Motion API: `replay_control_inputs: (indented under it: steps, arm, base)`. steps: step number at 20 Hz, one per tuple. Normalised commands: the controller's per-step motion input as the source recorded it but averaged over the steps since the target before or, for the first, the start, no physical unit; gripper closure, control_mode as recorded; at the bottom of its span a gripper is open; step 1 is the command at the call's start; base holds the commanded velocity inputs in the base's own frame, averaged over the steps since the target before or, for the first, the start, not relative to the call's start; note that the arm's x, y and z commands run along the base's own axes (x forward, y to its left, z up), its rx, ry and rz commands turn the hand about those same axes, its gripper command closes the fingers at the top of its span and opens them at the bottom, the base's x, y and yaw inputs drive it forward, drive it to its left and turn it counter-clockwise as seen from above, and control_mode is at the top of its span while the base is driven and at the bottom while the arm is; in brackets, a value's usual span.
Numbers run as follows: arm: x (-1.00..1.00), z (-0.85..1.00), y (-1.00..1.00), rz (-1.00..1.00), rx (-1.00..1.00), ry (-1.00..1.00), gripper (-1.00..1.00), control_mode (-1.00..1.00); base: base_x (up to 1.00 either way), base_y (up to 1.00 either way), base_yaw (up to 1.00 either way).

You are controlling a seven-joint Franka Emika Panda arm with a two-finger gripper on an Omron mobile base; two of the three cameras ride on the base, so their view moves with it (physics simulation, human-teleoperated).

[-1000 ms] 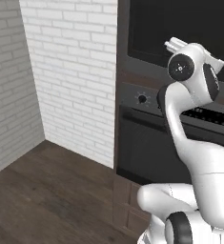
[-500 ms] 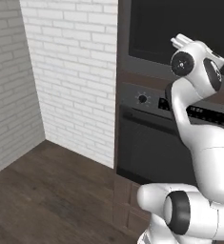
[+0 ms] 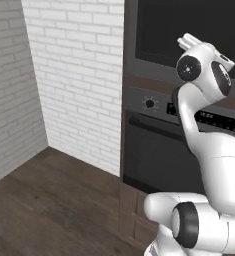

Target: Pick the potato from the sink and place it in the bowl. Then pick the bowl and place it in the microwave. Then close the microwave door and press the start button.

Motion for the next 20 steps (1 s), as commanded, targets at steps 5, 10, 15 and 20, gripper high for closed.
replay_control_inputs:
  steps: [5,10,15,20]
  arm:
    - [-0.89,0.33,0.0,0.0,0.0,0.0,-1.0,-1.0]
    - [-0.84,0.18,0.11,0.0,0.0,0.11,1.0,-1.0]
    - [-1.0,0.0,0.09,0.0,-0.01,0.05,1.0,-1.0]
    - [-0.92,-0.11,-0.08,0.04,-0.11,0.02,1.0,-1.0]
  base:
    - [0.0,0.0,0.0]
    - [0.0,0.0,0.0]
    - [0.0,0.0,0.0]
    - [0.0,0.0,0.0]
